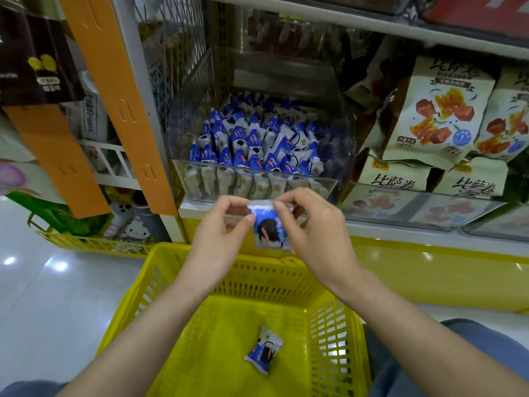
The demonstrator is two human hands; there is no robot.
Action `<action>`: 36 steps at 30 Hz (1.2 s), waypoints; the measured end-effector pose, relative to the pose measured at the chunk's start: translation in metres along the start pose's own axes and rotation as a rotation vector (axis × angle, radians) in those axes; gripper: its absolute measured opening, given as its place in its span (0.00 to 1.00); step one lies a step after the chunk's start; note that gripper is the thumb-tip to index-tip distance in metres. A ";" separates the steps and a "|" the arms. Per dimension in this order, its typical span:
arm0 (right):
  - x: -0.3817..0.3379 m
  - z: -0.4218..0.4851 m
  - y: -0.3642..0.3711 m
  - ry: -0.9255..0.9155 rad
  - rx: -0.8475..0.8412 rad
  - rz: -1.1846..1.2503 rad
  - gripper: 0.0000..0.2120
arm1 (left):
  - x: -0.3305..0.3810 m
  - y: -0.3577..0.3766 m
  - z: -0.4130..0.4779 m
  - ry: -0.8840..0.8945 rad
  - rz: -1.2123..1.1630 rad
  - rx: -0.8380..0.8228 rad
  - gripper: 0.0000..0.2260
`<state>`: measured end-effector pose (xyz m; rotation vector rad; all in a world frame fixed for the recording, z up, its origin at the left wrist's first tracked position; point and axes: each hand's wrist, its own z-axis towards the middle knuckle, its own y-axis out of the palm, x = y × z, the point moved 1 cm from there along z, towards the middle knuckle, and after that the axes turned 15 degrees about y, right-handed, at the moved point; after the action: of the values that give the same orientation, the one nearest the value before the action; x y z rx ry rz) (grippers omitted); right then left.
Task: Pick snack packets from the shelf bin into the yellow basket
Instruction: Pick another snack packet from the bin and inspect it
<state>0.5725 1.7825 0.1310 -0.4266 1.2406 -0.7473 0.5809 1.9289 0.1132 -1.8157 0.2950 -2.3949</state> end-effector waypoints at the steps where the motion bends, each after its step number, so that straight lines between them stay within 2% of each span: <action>1: 0.000 0.001 -0.001 0.018 0.024 0.035 0.04 | -0.001 -0.001 0.000 0.024 0.063 0.025 0.06; 4: -0.001 0.002 -0.004 0.013 0.062 0.153 0.02 | -0.001 -0.004 0.001 -0.013 0.030 0.059 0.04; 6: -0.001 -0.001 -0.005 -0.060 0.037 0.154 0.03 | 0.000 -0.005 0.002 -0.170 -0.165 0.070 0.11; 8: -0.001 -0.006 -0.004 -0.176 -0.007 0.075 0.05 | 0.001 -0.006 0.004 -0.265 -0.364 0.055 0.15; 10: -0.001 -0.010 -0.002 -0.292 -0.036 -0.048 0.07 | 0.002 -0.007 0.003 -0.259 -0.480 0.027 0.14; 12: 0.000 -0.012 -0.001 -0.394 -0.052 -0.168 0.07 | 0.002 -0.008 0.002 -0.280 -0.514 0.078 0.10; 14: 0.002 -0.013 0.001 -0.436 -0.103 -0.245 0.06 | 0.001 -0.009 0.003 -0.323 -0.492 0.129 0.11; 16: 0.001 -0.015 0.002 -0.322 -0.159 -0.192 0.09 | 0.002 -0.008 0.002 -0.305 -0.436 0.143 0.12; 18: 0.000 -0.014 0.003 -0.036 -0.182 0.042 0.11 | 0.004 -0.006 0.001 -0.241 -0.362 0.153 0.11; 20: -0.001 -0.008 0.003 0.294 -0.234 0.308 0.07 | 0.008 -0.005 0.000 -0.170 -0.301 0.147 0.11; 23: 0.002 -0.001 0.007 0.637 -0.452 0.652 0.10 | 0.013 -0.001 0.001 -0.076 -0.241 0.056 0.13; 25: 0.001 -0.001 0.006 0.668 -0.505 0.728 0.11 | 0.015 0.001 0.000 -0.027 -0.231 0.002 0.14; 29: 0.003 0.004 0.002 0.664 -0.431 0.717 0.13 | 0.015 0.000 -0.001 0.002 -0.221 -0.027 0.15; 32: 0.004 0.010 -0.004 0.627 -0.495 0.610 0.11 | 0.013 -0.003 -0.004 0.195 0.006 -0.098 0.19; 36: 0.007 0.015 -0.012 0.625 -0.578 0.488 0.13 | 0.010 -0.008 -0.006 0.423 0.308 -0.337 0.21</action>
<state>0.5839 1.7677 0.1388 -0.3366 2.0679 -0.0734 0.5722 1.9350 0.1230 -1.2180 0.9933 -2.5848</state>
